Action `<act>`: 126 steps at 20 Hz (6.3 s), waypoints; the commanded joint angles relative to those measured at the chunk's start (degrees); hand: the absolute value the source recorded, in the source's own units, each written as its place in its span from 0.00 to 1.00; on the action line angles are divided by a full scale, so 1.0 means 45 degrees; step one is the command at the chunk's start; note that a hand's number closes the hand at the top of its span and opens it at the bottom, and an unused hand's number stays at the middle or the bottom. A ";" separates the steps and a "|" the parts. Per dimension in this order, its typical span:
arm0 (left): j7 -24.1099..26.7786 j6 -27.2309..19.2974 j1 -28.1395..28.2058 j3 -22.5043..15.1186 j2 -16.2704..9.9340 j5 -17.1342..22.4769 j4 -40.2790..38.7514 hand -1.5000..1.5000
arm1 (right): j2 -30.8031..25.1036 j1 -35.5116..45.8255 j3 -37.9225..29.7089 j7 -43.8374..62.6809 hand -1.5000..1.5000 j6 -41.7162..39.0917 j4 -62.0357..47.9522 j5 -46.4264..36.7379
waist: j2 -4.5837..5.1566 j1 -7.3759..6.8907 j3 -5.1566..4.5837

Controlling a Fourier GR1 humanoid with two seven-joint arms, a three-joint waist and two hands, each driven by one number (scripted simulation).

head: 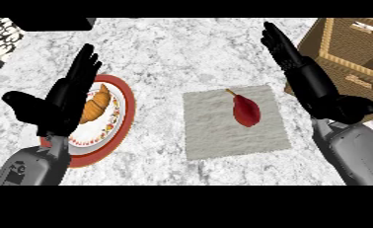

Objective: Pick the pear from the placemat and place it in the basket

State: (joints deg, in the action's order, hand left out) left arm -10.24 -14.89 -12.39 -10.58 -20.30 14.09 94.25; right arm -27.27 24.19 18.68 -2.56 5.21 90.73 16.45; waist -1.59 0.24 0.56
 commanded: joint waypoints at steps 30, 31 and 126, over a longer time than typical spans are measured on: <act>-0.0168 0.2236 0.0261 0.1778 -0.1268 0.0464 -0.3279 0.50 | -0.2264 0.7851 0.0691 0.2263 0.00 -0.7854 -0.1216 -0.4361 | 0.0276 -0.0216 -0.0166; 0.0033 0.2042 -0.0110 0.1683 -0.0892 0.0294 -0.3688 0.50 | -0.1938 0.8319 0.0652 0.2507 0.00 -0.8037 -0.1842 -0.4378 | 0.0360 -0.0188 -0.0160; 0.0356 0.3736 -0.0051 0.4040 0.1034 -0.2356 -0.4289 0.50 | 0.1893 0.2312 0.0649 -0.9446 1.00 -0.5715 -0.8919 -1.5379 | 0.0339 0.0016 -0.0129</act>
State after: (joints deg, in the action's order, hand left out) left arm -11.17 1.84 -11.77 7.22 -16.10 4.58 78.36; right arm -17.46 39.06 20.60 -44.24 -18.31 45.81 -51.23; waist -0.41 -0.31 -0.19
